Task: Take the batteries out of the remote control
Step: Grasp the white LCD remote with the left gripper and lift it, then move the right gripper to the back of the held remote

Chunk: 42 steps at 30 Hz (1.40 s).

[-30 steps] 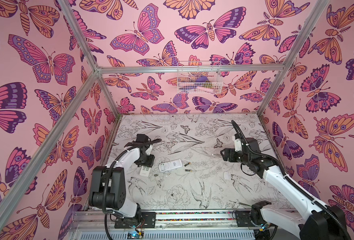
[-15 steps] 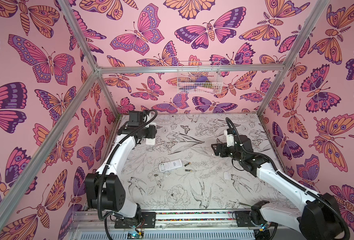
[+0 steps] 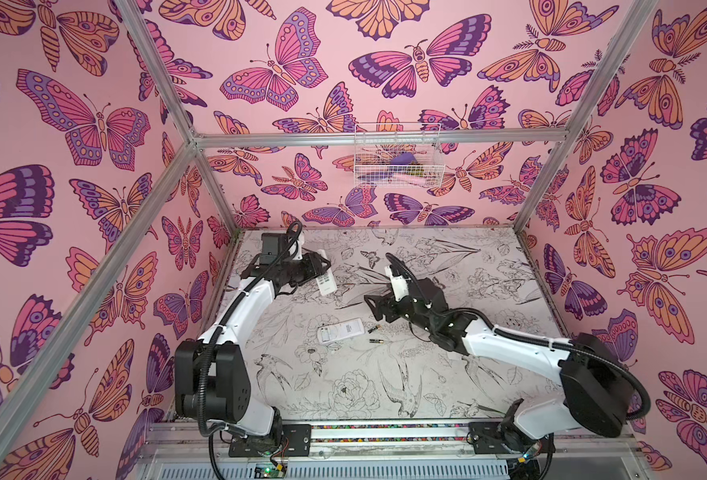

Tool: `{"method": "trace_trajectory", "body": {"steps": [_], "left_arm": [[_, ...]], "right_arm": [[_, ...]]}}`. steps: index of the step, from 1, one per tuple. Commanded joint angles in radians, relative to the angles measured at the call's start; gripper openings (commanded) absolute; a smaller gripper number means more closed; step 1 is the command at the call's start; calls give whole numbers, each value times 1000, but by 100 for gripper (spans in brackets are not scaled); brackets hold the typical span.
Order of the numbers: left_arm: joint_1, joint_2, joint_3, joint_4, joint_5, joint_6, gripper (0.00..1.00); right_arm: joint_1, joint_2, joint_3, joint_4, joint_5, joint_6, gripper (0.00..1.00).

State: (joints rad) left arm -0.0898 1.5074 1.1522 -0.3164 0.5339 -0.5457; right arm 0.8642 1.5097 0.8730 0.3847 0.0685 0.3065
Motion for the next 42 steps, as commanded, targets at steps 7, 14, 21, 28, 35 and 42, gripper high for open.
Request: {"method": "trace_trajectory", "body": {"steps": [7, 14, 21, 28, 35, 42], "left_arm": [[8, -69, -118, 274, 124, -241, 30], [8, -68, -134, 343, 175, -303, 29], [7, -41, -122, 358, 210, -319, 28], [-4, -58, -144, 386, 218, -336, 27], [-25, -60, -137, 408, 228, -352, 27], [-30, -86, -160, 418, 219, -349, 28]], "right_arm": [[78, 142, 70, 277, 50, 63, 88], [78, 240, 118, 357, 72, 81, 86], [53, 327, 166, 419, 51, 117, 79], [21, 396, 242, 444, -13, 167, 58], [21, 435, 277, 462, -4, 142, 36], [21, 408, 268, 441, -3, 110, 6]]}}
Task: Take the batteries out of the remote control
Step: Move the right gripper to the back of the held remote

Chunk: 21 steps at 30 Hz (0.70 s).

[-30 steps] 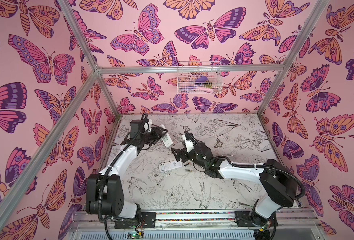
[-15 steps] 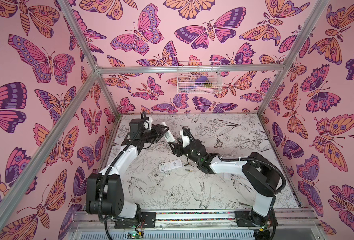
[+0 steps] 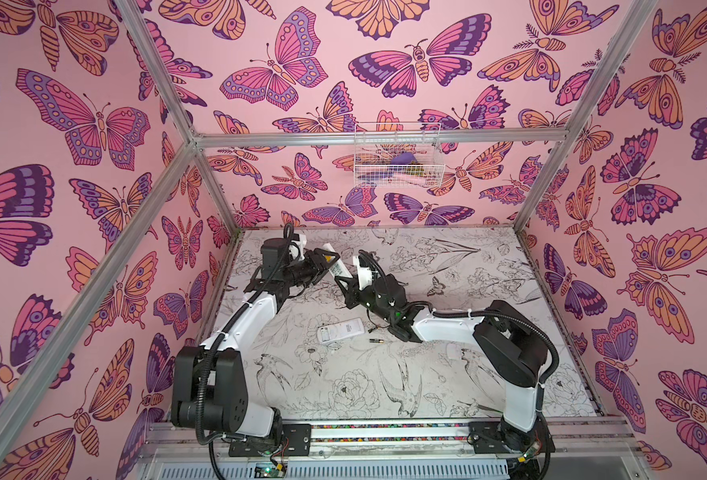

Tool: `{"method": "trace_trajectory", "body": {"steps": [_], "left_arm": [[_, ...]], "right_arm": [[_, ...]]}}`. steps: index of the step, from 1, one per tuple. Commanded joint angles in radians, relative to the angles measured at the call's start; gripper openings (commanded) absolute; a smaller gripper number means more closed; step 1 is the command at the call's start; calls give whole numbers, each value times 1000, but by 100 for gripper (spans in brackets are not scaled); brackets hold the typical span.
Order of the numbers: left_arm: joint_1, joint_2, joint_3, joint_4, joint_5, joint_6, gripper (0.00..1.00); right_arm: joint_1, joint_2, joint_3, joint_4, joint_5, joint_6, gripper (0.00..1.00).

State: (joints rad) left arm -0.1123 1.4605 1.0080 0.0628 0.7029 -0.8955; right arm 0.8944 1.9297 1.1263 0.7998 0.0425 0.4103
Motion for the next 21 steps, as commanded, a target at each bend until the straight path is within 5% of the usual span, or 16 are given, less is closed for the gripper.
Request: {"method": "trace_trajectory", "body": {"steps": [1, 4, 10, 21], "left_arm": [[-9, -39, -17, 39, 47, -2, 28], [-10, -45, -13, 40, 57, -4, 33], [-5, -54, -18, 42, 62, 26, 76], [17, -62, 30, 41, 219, 119, 90]], "right_arm": [[-10, -16, 7, 29, 31, 8, 4], [-9, -39, -4, 14, 45, 0, 0], [-11, -88, -47, -12, 67, -85, 0], [-12, -310, -182, -181, 313, -621, 0]]}}
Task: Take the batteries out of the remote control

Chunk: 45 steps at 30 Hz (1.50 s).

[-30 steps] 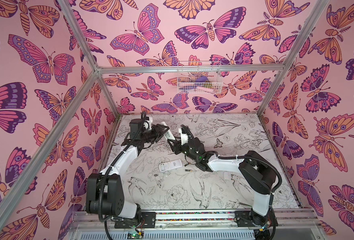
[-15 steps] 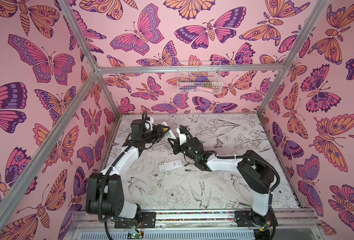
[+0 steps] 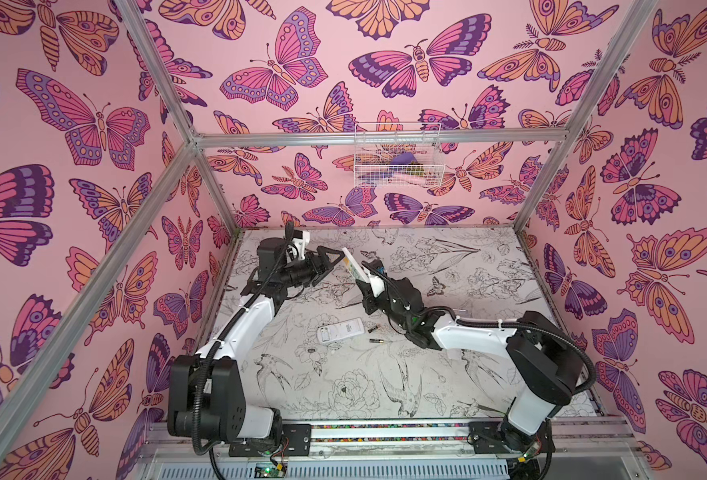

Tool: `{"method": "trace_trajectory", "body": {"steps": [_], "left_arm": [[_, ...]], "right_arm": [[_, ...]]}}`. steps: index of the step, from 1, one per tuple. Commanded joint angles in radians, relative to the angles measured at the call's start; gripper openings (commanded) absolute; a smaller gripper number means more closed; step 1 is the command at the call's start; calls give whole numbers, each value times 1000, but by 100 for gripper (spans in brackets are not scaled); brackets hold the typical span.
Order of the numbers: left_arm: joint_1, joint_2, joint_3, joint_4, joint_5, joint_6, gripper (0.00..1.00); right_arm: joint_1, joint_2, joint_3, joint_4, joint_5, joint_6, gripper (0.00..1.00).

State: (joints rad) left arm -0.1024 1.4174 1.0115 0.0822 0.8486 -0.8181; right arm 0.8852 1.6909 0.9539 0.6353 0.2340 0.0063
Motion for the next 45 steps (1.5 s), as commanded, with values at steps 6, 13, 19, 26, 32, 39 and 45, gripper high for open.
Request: {"method": "trace_trajectory", "body": {"steps": [6, 13, 19, 26, 32, 39, 45], "left_arm": [[1, -9, 38, 30, 103, 10, 89], [-24, 1, 47, 69, 185, 9, 95], [-66, 15, 22, 80, 152, -7, 97], [-82, 44, -10, 100, 54, -73, 95], [-84, 51, -24, 160, 48, -130, 75], [-84, 41, -36, 167, 54, -140, 40], [-83, 38, -30, 172, 67, -143, 23]], "right_arm": [[20, -146, -74, 55, 235, -675, 0], [40, -55, -128, 404, 340, -1340, 0], [67, -57, -122, 411, 338, -1513, 0], [109, -25, -106, 447, 352, -1538, 0], [132, 17, -98, 449, 353, -1551, 0], [139, 38, -85, 464, 366, -1545, 0], [139, 36, -101, 462, 371, -1549, 1]]}}
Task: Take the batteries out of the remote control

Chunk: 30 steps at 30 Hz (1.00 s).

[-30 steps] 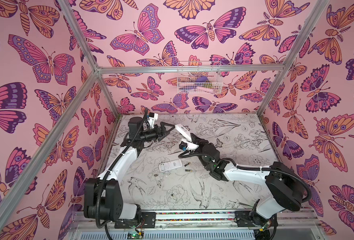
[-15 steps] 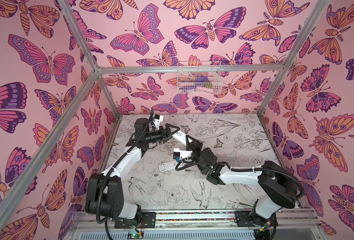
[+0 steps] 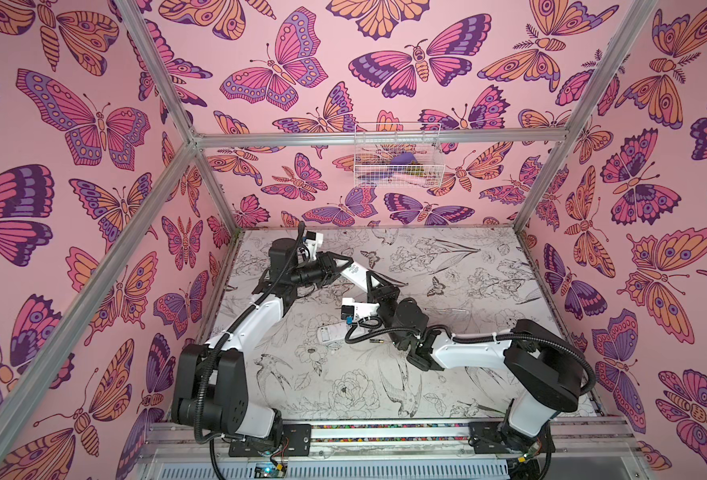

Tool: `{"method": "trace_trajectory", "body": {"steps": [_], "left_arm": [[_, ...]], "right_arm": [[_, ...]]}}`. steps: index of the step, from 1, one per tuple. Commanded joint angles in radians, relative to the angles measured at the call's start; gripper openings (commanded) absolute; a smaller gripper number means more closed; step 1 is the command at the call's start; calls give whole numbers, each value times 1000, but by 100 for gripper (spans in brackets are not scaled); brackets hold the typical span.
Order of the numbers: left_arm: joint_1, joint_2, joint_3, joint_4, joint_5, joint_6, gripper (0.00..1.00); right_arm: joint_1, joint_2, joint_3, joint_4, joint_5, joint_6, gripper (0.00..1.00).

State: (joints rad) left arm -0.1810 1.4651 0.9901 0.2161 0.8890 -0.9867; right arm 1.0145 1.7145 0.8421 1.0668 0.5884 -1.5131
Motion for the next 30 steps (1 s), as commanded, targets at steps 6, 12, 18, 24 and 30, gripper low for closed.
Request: {"method": "trace_trajectory", "body": {"steps": [6, 12, 18, 24, 30], "left_arm": [[11, -14, -4, 48, 33, 21, 0], [57, -20, -14, 83, 26, -16, 0], [106, -30, -40, 150, 19, -54, 0], [148, -32, -81, 244, 9, -69, 0], [184, -28, -105, 281, 3, -66, 0]], "right_arm": [[10, -13, -14, 11, 37, 4, 58], [12, -38, -54, 0, 101, 108, 99], [9, -42, -74, -43, 136, 259, 99], [1, -38, -41, -185, 179, 537, 99], [-2, -47, 58, -437, 307, 962, 99]]}}
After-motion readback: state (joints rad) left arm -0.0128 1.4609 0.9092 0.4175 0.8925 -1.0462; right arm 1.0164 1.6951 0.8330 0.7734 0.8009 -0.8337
